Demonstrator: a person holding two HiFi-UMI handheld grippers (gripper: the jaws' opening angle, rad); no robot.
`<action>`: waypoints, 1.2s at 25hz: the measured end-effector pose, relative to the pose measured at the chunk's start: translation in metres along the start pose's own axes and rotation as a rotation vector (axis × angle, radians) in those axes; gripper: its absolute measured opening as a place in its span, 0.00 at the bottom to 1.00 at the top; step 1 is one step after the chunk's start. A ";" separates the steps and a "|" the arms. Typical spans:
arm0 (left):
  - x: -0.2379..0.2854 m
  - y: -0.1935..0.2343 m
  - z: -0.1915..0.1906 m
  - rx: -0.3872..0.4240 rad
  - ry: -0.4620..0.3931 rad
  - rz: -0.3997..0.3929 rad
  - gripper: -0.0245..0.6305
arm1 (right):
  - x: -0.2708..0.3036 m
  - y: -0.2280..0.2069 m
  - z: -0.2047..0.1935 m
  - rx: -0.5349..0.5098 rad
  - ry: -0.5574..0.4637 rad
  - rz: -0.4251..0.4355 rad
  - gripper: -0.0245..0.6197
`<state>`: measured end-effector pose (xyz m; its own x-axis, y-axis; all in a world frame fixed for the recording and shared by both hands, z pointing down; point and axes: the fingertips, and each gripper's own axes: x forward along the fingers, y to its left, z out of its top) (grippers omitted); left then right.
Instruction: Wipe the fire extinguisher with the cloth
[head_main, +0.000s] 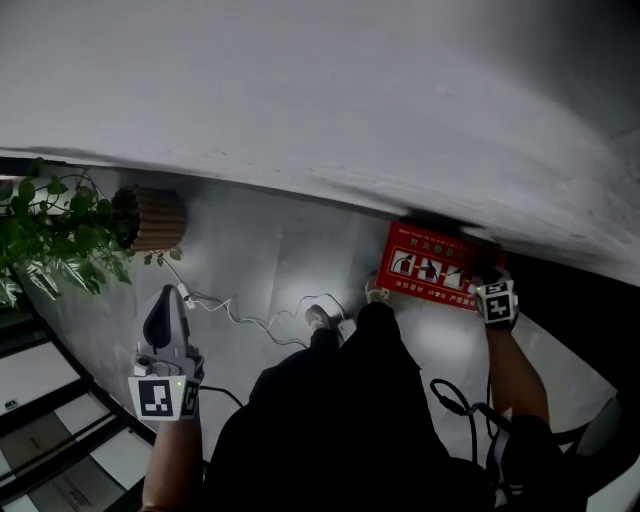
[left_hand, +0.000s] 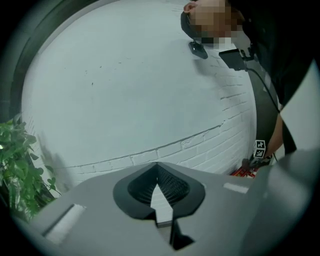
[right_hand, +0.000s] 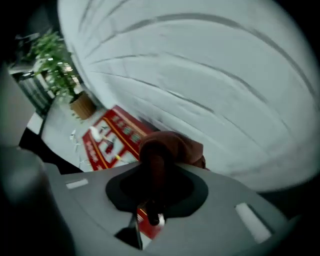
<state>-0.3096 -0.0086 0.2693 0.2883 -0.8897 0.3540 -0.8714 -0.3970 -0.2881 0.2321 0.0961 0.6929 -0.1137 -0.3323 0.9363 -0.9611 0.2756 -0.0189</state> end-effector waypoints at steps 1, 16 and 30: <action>-0.004 0.001 -0.001 0.012 0.004 0.010 0.04 | 0.011 0.038 0.022 -0.095 -0.027 0.063 0.15; -0.030 0.006 0.010 0.044 0.031 0.068 0.04 | 0.078 0.151 0.057 -0.282 0.098 0.348 0.15; 0.009 -0.017 0.016 -0.025 -0.055 -0.054 0.04 | -0.002 -0.037 -0.083 0.164 0.184 0.018 0.15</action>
<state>-0.2855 -0.0135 0.2636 0.3557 -0.8785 0.3188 -0.8636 -0.4394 -0.2472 0.2894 0.1617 0.7212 -0.0973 -0.1548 0.9831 -0.9890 0.1252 -0.0782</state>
